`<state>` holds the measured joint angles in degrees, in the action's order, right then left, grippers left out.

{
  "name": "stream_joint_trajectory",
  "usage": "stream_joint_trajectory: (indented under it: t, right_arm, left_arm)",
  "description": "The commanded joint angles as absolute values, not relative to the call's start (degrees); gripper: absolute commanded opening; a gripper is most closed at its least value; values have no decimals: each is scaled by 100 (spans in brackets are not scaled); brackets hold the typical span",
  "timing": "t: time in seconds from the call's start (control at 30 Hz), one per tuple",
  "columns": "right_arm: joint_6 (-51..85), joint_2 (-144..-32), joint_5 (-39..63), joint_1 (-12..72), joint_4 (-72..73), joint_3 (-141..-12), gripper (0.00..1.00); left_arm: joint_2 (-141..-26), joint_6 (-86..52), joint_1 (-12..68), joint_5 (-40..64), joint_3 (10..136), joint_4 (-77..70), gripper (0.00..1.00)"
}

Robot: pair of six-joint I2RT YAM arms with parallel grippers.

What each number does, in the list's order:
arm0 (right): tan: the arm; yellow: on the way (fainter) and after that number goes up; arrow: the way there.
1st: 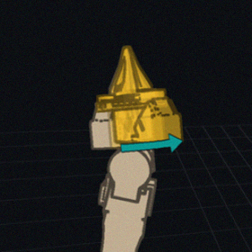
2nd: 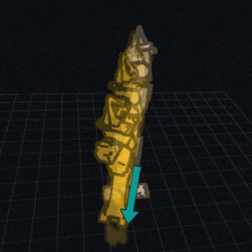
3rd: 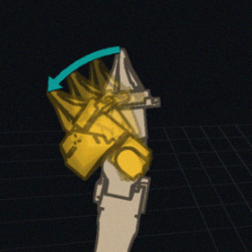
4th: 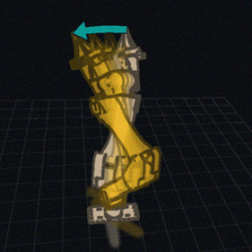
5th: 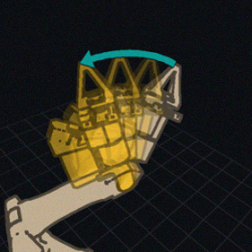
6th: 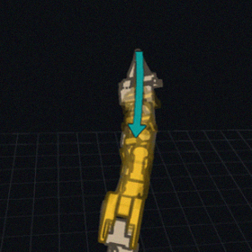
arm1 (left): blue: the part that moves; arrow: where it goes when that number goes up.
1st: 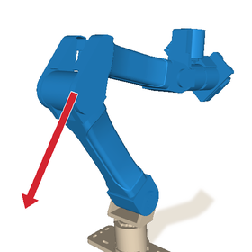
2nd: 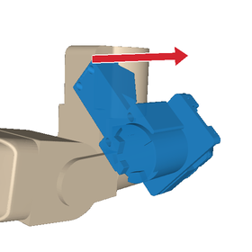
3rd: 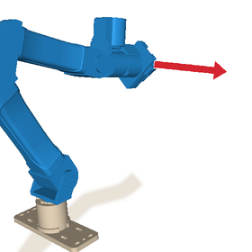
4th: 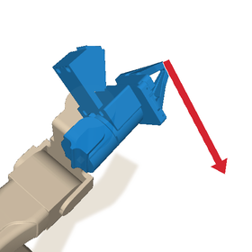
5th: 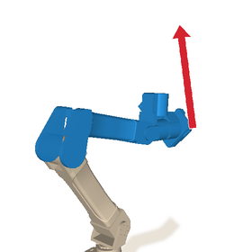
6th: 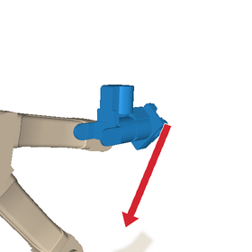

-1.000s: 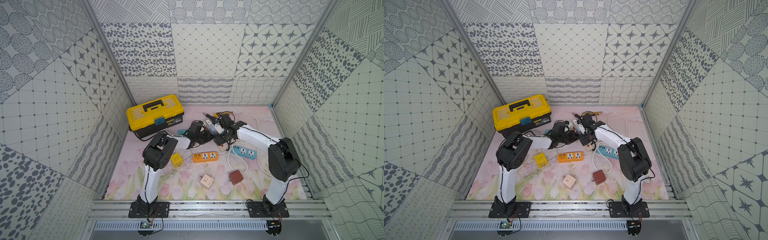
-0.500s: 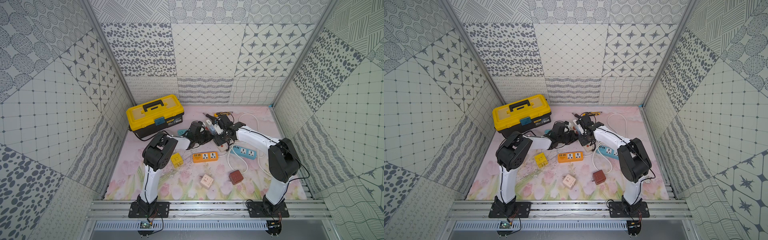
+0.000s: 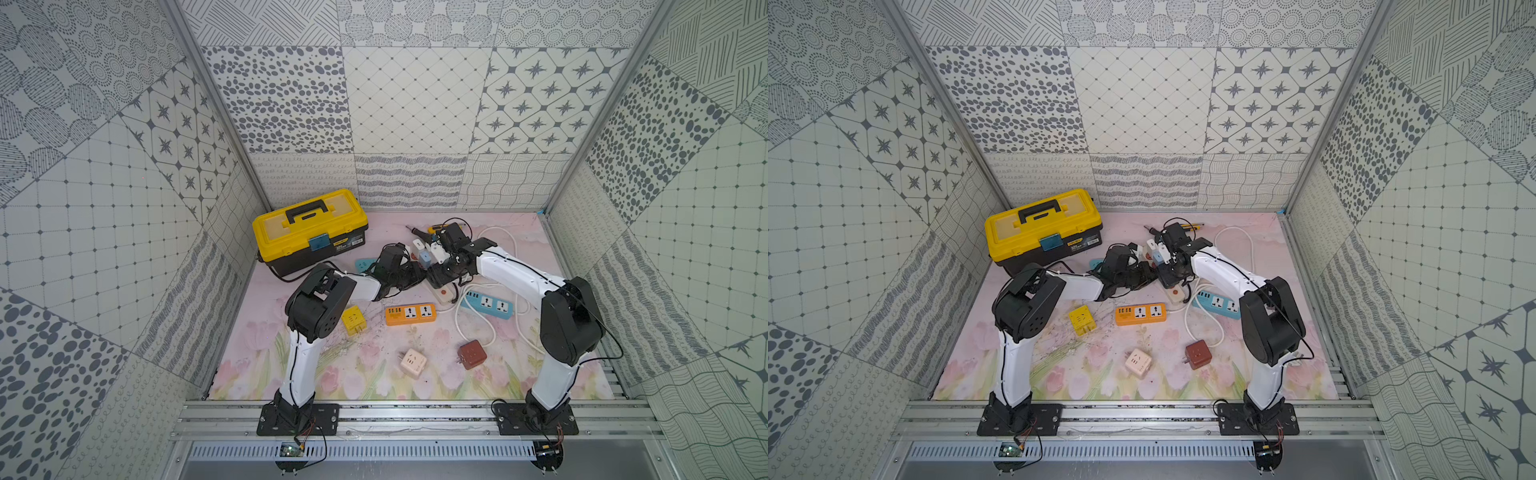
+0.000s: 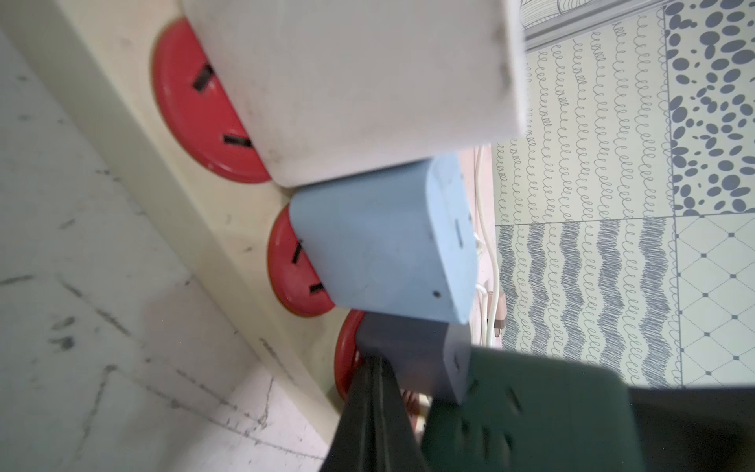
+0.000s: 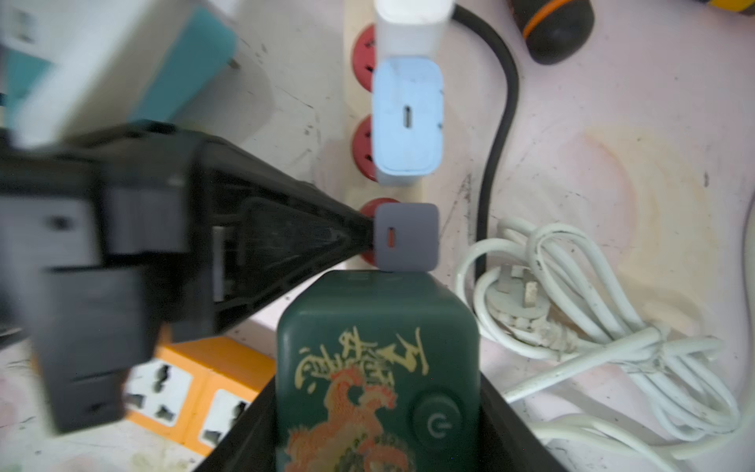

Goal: Pull the plug off the socket
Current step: Remove the plug from the socket.

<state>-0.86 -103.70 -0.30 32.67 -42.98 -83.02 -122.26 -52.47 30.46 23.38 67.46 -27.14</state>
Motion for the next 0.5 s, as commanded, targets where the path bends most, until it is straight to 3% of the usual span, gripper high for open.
stream_joint_trajectory:
  t: [0.0,0.17,0.47]
  right_arm:
    - [-268,-9919,-69,3531,-3762,-8850,0]
    - [-31,-10019,124,3344,-4227,-9028,0]
    - [766,-8568,447,2881,-3598,-7361,0]
  left_arm:
    - [-12489,-5203,3119,1564,6592,246,0]
    - [-12522,-5233,3118,1607,6631,256,0]
    - [-12700,-5189,3114,1837,6968,447,0]
